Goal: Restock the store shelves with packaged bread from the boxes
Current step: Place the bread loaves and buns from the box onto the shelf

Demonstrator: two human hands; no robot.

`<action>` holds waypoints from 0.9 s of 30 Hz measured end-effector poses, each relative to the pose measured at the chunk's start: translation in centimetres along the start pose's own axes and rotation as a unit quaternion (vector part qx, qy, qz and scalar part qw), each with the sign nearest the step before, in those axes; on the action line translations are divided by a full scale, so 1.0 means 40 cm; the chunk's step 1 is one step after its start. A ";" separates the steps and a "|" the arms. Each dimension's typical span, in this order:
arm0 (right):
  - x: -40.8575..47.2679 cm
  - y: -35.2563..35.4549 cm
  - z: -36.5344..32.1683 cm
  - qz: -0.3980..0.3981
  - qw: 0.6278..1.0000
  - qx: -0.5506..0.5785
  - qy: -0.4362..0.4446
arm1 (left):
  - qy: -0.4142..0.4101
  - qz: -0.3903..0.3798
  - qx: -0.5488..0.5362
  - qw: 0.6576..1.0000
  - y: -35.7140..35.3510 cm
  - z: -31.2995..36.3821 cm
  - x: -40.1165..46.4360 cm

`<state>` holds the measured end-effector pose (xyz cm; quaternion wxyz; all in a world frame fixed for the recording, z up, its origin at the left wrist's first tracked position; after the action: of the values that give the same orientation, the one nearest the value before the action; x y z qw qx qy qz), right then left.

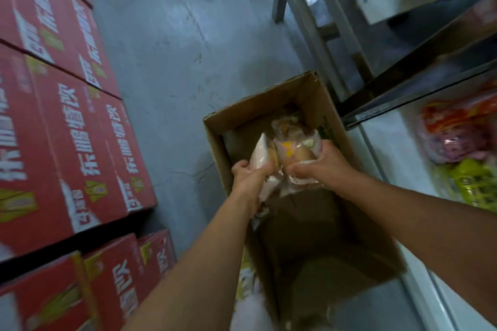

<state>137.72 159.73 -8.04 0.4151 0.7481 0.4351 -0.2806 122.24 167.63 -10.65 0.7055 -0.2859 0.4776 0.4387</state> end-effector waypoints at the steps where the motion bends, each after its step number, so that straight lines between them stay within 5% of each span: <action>1: -0.041 0.021 -0.011 -0.028 0.999 0.024 -0.007 | 0.009 -0.031 -0.036 0.999 0.002 0.004 -0.050; 5: -0.213 0.099 -0.087 -0.124 0.988 0.090 -0.006 | -0.026 -0.161 -0.134 0.977 -0.001 0.041 -0.248; 9: -0.390 0.178 -0.175 -0.168 0.976 0.133 0.025 | -0.088 -0.217 -0.068 0.970 -0.004 0.098 -0.451; 15: -0.615 0.277 -0.266 -0.102 0.990 0.074 0.067 | -0.124 -0.247 0.062 0.959 0.002 0.166 -0.692; 27: -1.053 0.423 -0.375 -0.080 0.974 0.194 0.090 | -0.205 -0.266 0.041 0.941 0.027 0.240 -1.095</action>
<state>134.04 150.41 38.69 0.1972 0.7992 0.4665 -0.3237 118.39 160.84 33.53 0.8904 -0.2772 0.2468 0.2636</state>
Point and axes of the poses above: each hand's wrist, its own x-axis towards the middle knuckle, its own y-axis out of the back of the hand, z = x × y, the point moved 2 cm from there along x, towards the middle knuckle
